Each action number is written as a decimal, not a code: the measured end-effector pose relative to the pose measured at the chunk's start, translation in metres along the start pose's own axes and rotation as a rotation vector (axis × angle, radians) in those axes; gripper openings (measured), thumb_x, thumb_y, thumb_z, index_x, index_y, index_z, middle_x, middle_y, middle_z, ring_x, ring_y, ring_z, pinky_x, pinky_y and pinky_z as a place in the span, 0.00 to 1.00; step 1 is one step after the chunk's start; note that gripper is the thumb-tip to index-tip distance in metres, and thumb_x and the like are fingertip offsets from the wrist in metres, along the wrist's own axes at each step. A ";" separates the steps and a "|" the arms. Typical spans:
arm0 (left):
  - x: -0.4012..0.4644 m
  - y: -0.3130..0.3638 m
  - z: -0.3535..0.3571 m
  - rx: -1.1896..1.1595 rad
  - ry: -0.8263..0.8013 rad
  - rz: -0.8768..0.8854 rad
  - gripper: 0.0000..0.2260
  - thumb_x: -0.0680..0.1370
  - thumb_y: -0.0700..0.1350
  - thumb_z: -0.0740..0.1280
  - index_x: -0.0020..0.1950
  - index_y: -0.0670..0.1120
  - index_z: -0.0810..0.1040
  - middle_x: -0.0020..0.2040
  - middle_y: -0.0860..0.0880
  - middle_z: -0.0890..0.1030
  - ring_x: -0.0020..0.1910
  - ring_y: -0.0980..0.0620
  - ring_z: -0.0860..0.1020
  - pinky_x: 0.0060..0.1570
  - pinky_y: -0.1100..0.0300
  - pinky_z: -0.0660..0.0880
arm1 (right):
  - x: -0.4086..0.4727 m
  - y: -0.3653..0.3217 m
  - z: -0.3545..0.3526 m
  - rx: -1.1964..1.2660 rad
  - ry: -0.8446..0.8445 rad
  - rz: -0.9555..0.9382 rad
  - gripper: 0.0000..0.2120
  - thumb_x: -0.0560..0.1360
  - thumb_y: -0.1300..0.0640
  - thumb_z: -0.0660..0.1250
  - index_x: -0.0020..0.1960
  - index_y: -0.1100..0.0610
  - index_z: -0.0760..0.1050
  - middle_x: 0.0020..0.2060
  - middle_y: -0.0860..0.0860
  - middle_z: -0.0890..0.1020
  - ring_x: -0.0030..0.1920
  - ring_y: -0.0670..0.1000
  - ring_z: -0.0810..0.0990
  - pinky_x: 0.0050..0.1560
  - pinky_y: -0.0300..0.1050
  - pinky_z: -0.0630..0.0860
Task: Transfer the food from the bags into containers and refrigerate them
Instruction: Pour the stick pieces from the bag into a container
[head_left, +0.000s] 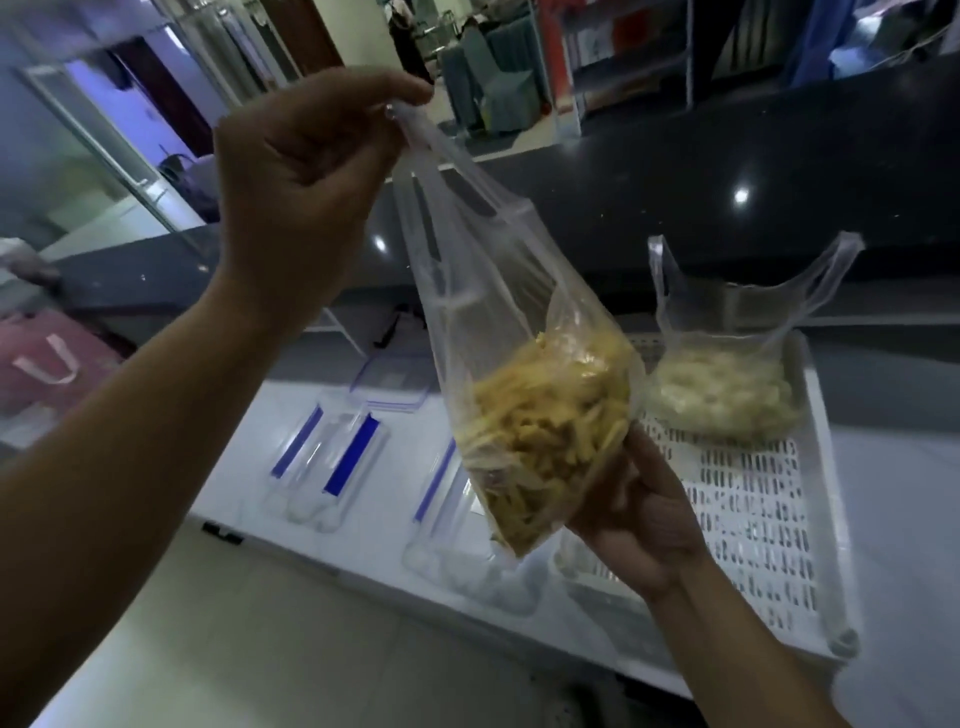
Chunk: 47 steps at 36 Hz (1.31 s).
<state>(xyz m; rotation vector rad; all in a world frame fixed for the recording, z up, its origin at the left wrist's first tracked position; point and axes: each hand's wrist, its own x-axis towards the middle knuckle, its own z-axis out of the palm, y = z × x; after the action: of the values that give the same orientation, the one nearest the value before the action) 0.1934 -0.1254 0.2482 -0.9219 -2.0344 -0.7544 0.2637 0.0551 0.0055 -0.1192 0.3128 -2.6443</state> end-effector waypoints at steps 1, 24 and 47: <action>-0.004 -0.005 -0.005 0.053 0.006 -0.001 0.08 0.82 0.36 0.65 0.60 0.38 0.80 0.54 0.45 0.83 0.50 0.47 0.84 0.53 0.52 0.81 | 0.004 0.001 0.001 0.003 0.048 -0.018 0.31 0.55 0.51 0.87 0.56 0.55 0.85 0.62 0.58 0.82 0.62 0.61 0.80 0.56 0.63 0.79; -0.145 -0.195 -0.024 -0.053 -0.309 -0.001 0.09 0.79 0.43 0.68 0.51 0.39 0.84 0.45 0.42 0.86 0.43 0.44 0.84 0.63 0.38 0.75 | 0.028 0.038 -0.011 -0.455 0.703 -0.049 0.32 0.60 0.50 0.82 0.61 0.58 0.82 0.58 0.60 0.84 0.55 0.60 0.84 0.46 0.55 0.82; -0.271 -0.250 0.023 -0.603 -0.503 -0.381 0.06 0.77 0.40 0.72 0.53 0.48 0.85 0.49 0.54 0.85 0.50 0.53 0.83 0.61 0.60 0.76 | 0.021 0.047 -0.013 -0.842 1.086 -0.090 0.26 0.69 0.58 0.73 0.67 0.52 0.75 0.62 0.60 0.81 0.62 0.64 0.79 0.58 0.61 0.78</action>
<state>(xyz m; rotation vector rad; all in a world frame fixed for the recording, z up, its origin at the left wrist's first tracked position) 0.1049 -0.3437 -0.0357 -1.1490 -2.5140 -1.5260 0.2641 0.0078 -0.0180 1.0637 1.7449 -2.2040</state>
